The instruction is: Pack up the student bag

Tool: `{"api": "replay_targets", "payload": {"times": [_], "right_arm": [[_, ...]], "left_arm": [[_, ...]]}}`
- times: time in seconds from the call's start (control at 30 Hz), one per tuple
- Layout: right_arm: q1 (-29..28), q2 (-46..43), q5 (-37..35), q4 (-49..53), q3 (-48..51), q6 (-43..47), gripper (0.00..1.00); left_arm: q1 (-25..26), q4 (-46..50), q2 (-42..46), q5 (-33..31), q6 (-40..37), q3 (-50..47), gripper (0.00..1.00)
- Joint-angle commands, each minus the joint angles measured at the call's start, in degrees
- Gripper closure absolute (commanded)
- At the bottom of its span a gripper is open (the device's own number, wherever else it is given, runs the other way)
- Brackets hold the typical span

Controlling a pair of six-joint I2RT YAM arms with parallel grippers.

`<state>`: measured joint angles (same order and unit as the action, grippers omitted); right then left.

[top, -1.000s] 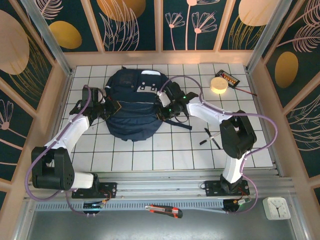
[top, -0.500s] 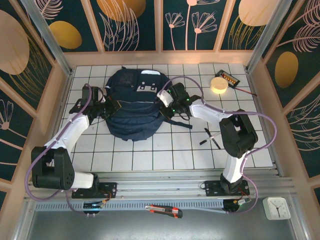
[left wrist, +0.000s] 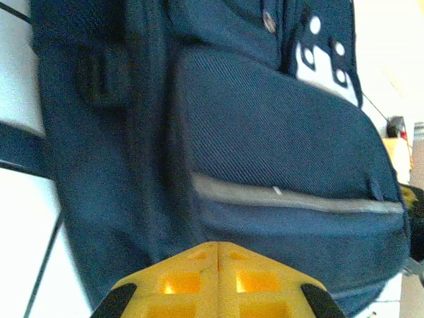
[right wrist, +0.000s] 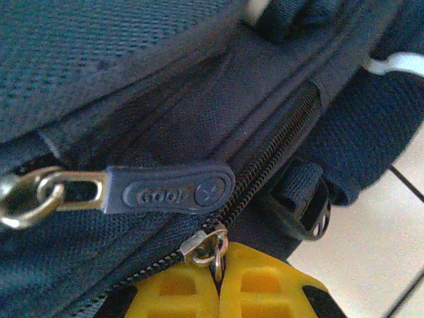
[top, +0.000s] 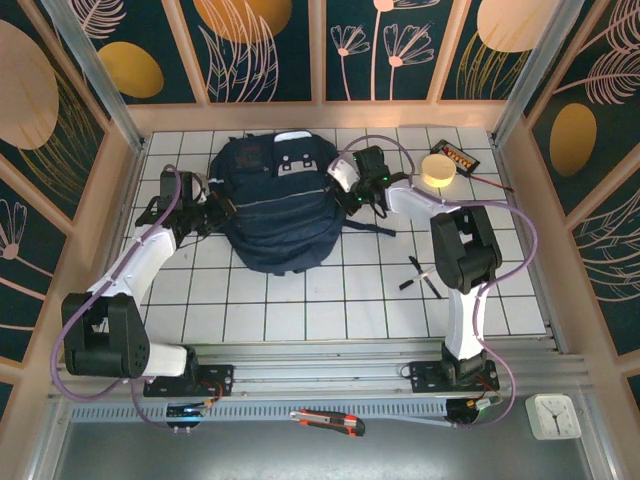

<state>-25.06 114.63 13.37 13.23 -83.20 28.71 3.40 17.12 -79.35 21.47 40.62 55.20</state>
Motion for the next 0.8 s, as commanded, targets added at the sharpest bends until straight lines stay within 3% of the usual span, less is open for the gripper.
{"api": "replay_targets", "payload": {"times": [0.0, 0.07, 0.17, 0.23, 0.33, 0.4, 0.5, 0.63, 0.77], "right_arm": [[-0.29, -2.23, -1.08, -0.46, 1.54, 1.91, 1.0], [-1.31, -4.71, -4.25, -5.2, 5.89, 4.23, 1.0], [-1.53, -6.51, -3.48, -7.78, 7.98, 5.49, 1.0], [-1.9, -6.1, -1.9, -5.4, 5.97, 5.09, 1.0], [-3.3, -7.0, -1.22, -4.89, 6.06, 3.63, 1.0], [-5.09, -8.35, -0.46, -5.42, 7.41, 2.89, 1.0], [-9.34, -9.67, -0.56, -4.44, 8.38, 2.39, 1.0], [-15.87, -11.64, -0.51, -3.13, 9.51, -0.29, 1.0], [-18.9, -13.67, 1.83, -3.65, 10.59, -5.72, 1.0]], "left_arm": [[-0.04, 0.98, 0.17, -2.44, -2.29, 1.74, 1.0], [-0.05, 1.66, 0.18, -2.5, -3.07, 1.93, 1.0], [-0.07, 0.14, 0.9, -1.13, -2.61, 1.46, 1.0], [0.03, -1.99, 1.59, 0.69, -1.99, 1.21, 0.73], [1.71, -1.34, 2.64, -0.05, -5.6, 3.55, 0.62], [3.52, 1.73, 3.02, -2.75, -10.46, 6.56, 0.38], [4.75, 3.25, 4.17, -3.84, -14.72, 8.04, 0.23], [6.64, 1.86, 5.14, -3.71, -16.34, 7.12, 0.21], [10.36, 2.84, 2.98, -3.82, -13.5, 6.22, 0.2]]}}
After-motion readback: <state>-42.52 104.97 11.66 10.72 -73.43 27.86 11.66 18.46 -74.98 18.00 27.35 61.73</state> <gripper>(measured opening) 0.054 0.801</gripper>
